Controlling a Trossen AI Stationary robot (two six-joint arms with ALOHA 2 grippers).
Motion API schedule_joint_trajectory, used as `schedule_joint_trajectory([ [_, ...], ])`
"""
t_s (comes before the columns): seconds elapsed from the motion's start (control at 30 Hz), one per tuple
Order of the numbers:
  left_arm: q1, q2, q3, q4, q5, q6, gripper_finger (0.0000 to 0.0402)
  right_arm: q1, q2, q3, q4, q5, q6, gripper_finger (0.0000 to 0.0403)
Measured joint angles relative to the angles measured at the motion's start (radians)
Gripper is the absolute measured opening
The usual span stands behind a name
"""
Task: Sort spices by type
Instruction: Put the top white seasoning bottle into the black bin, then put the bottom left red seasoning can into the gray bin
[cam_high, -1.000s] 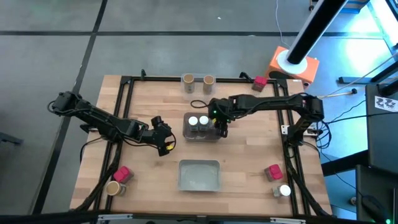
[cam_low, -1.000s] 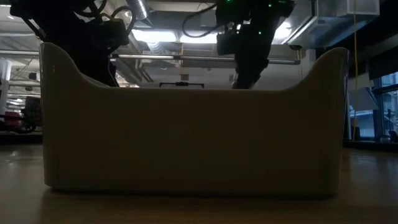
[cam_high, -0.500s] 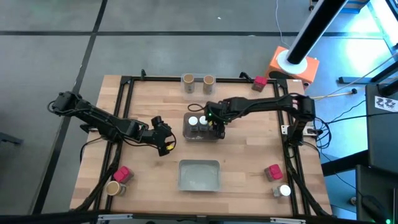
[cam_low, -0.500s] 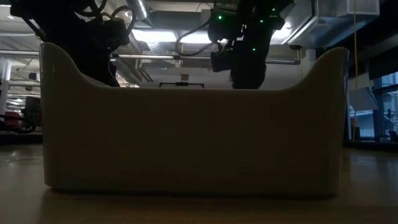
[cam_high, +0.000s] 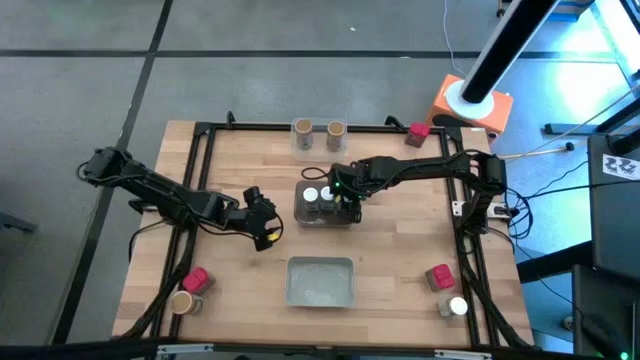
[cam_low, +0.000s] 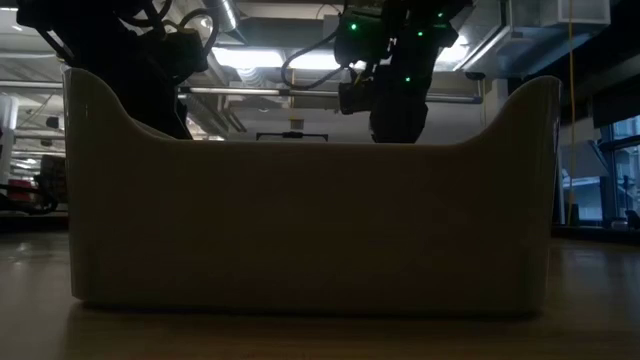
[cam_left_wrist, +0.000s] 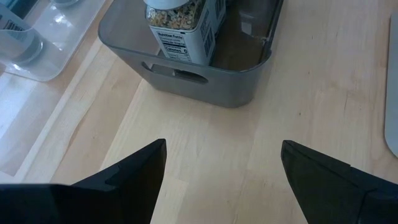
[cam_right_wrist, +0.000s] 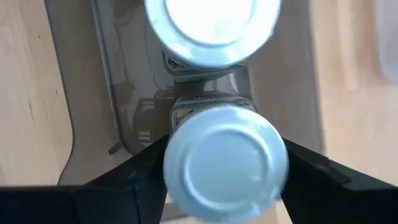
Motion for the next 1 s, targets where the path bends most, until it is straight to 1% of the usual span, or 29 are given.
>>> schedule_joint_trajectory([
  [0.17,0.0,0.0,0.0,0.002,0.0,-0.001,0.0301,0.032,-0.025,0.002,-0.001,0.069,-0.049,0.0273],
  [0.4,0.0,0.0,0.0,0.009,0.0,0.004,0.0301,0.083,-0.05,0.003,-0.01,0.078,-0.048,0.032],
  [0.57,0.0,0.0,0.0,0.013,0.0,0.005,0.0301,0.119,-0.104,0.003,-0.01,0.169,-0.051,0.035],
  [0.63,0.0,0.0,0.0,0.021,0.0,0.013,0.0301,0.121,-0.132,0.003,-0.014,0.184,-0.051,0.0357],
  [0.77,0.0,0.0,0.0,0.043,0.0,0.04,0.0301,0.119,-0.192,0.003,-0.017,0.15,-0.05,0.0362],
  [0.9,0.0,0.0,0.0,0.104,0.0,0.083,0.0301,0.132,-0.242,0.003,-0.02,0.047,-0.047,0.0363],
  [1.0,0.0,0.0,0.0,0.157,0.0,0.125,0.0301,0.148,-0.269,-0.005,-0.077,-0.005,-0.036,0.0363],
])
